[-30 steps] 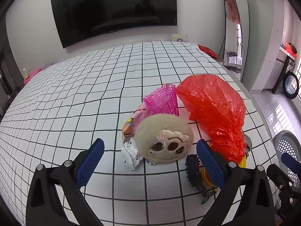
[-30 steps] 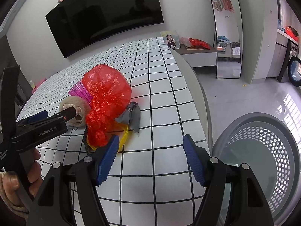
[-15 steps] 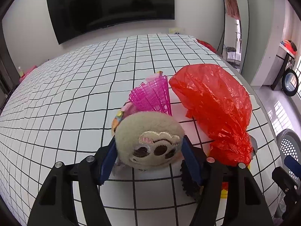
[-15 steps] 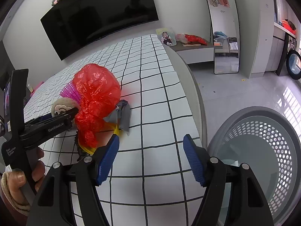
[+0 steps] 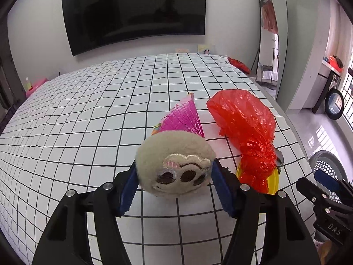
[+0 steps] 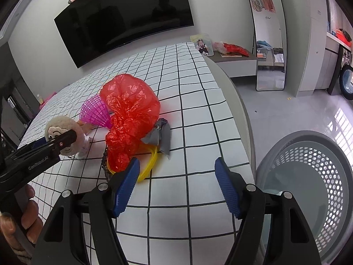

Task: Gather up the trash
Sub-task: 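Grasp the red plastic bag with the right tool and lift it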

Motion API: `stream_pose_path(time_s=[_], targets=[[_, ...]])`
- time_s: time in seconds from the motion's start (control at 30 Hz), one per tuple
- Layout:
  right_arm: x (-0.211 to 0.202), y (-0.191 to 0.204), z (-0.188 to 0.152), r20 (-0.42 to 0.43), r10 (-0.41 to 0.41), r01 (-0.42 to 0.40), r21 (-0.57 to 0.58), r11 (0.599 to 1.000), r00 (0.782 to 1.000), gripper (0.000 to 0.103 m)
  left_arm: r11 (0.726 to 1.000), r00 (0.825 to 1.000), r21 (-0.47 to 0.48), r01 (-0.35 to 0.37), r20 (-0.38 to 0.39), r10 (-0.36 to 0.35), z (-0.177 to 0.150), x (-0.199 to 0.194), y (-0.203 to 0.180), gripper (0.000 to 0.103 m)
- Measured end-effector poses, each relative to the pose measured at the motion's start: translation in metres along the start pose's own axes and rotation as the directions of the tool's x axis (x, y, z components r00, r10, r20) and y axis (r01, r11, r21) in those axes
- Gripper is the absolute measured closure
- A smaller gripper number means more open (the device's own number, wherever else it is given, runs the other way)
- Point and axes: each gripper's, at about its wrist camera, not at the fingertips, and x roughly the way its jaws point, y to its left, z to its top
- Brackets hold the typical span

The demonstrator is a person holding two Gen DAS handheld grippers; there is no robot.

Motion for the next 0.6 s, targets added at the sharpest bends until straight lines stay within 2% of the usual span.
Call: stream_pose_path(time_s=[0.17,0.33,0.6], targets=[[0.007,0.016,0.006,-0.007,0.010,-0.010,-0.024,1.000,1.000,0.036,1.000,0.999,0.005,-0.026,0.031,0.025,-0.009,-0.010,0.009,0.042],[0.015,0.035,0.021,-0.003,0.032,-0.032,-0.049,0.998,0.999,0.036,1.000,0.999,-0.008,-0.017,0.031,0.018,-0.016,-0.008,0.019,0.042],[0.045,0.068,0.043,-0.021,-0.034,0.032,-0.124,0.992,0.999,0.036,0.999,0.999,-0.038,-0.024,0.029,0.025,-0.025,-0.002,0.034,0.042]])
